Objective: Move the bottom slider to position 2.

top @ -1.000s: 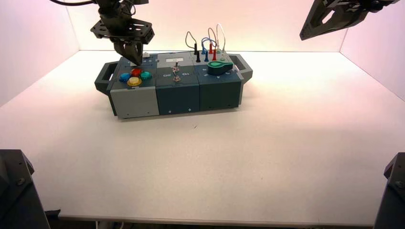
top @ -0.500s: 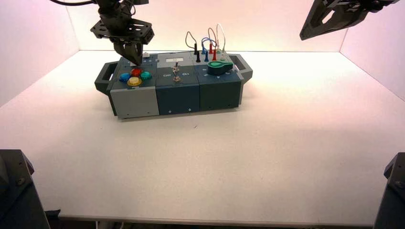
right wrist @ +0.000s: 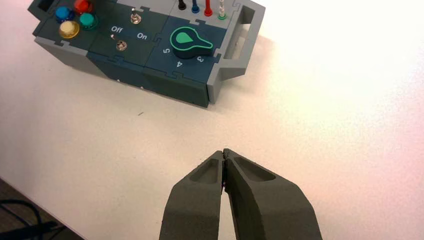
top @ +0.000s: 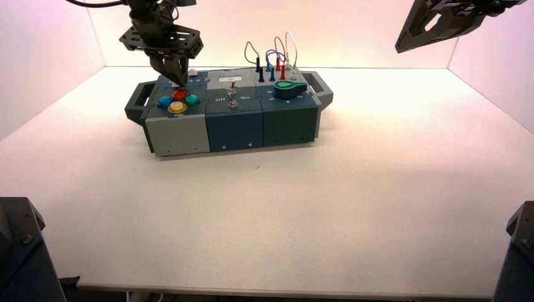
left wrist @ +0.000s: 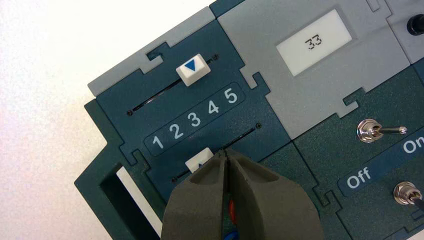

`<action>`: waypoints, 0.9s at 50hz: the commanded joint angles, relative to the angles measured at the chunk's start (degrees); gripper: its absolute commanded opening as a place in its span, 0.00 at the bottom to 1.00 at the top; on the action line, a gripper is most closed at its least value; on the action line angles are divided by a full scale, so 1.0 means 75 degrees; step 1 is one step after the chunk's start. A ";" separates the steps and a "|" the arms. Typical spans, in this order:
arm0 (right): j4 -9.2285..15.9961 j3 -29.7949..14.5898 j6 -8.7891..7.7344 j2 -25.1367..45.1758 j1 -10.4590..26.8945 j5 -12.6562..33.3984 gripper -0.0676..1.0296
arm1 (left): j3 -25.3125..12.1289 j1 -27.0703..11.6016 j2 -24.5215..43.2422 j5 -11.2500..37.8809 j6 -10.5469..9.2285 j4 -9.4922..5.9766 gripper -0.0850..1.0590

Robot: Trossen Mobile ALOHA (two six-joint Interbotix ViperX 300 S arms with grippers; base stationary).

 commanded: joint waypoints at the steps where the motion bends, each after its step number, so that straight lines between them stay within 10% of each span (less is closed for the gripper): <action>1: 0.0000 -0.0281 -0.0012 -0.0012 0.0023 -0.0070 0.04 | -0.0094 0.0094 -0.0141 -0.0023 0.0059 0.0023 0.05; 45: 0.0012 -0.0281 -0.0012 -0.0012 0.0023 -0.0035 0.04 | -0.0645 -0.1125 -0.0609 0.0152 -0.0012 -0.0082 0.05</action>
